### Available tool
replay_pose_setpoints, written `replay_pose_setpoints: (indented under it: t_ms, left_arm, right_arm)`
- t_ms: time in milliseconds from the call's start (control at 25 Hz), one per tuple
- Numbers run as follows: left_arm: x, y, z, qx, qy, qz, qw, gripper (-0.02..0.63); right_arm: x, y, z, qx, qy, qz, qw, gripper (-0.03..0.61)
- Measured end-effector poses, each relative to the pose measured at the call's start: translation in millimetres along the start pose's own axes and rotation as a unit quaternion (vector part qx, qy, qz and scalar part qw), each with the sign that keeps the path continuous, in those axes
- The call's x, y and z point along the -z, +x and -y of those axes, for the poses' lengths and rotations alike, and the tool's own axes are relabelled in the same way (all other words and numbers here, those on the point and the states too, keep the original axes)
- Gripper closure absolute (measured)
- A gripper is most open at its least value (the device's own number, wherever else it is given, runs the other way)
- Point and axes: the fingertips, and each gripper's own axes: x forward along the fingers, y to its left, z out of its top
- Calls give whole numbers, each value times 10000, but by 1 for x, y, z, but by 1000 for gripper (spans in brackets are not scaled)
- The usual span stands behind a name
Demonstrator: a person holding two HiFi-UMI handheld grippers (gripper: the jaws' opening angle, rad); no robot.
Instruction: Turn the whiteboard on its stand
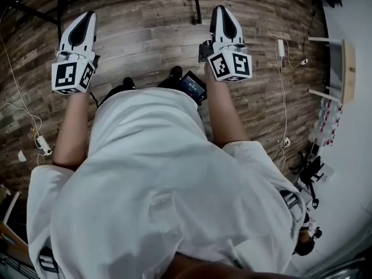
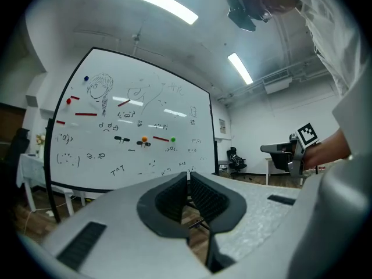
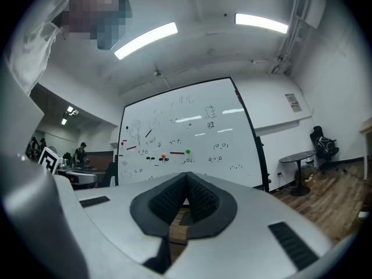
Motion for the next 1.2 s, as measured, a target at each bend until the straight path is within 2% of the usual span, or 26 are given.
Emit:
replay_pose_setpoints:
  t_ms: [160,320,600,840,1040,1200]
  left_arm:
    - [9,-25,-17,-159,-167,-5,9997,600]
    - [9,-39,-20,-331,-212,55,9992,601]
    - [-3,-42,16,-274,-178,35,9995,601]
    - [8,-34,38,-335,-166,-105,9992,601]
    - [18,-23,50,-382,-322,-170,9986,601]
    - [16,-7,56,-360,-306,-184,9987,601]
  right_arm:
    - [13,-8,-29,-16,-111,-155,9998,580]
    - [13,-13,-36,-146,84,-219,9996,580]
    - [-2,-26,-22,-280,1,-99,9996,580]
    - [14,-36,-4,-553,361,-266,9975,581]
    - [20,-37,4,-607,12,-309,9977,581]
    - [25,-34,12,-600,-54,-371,9975,581]
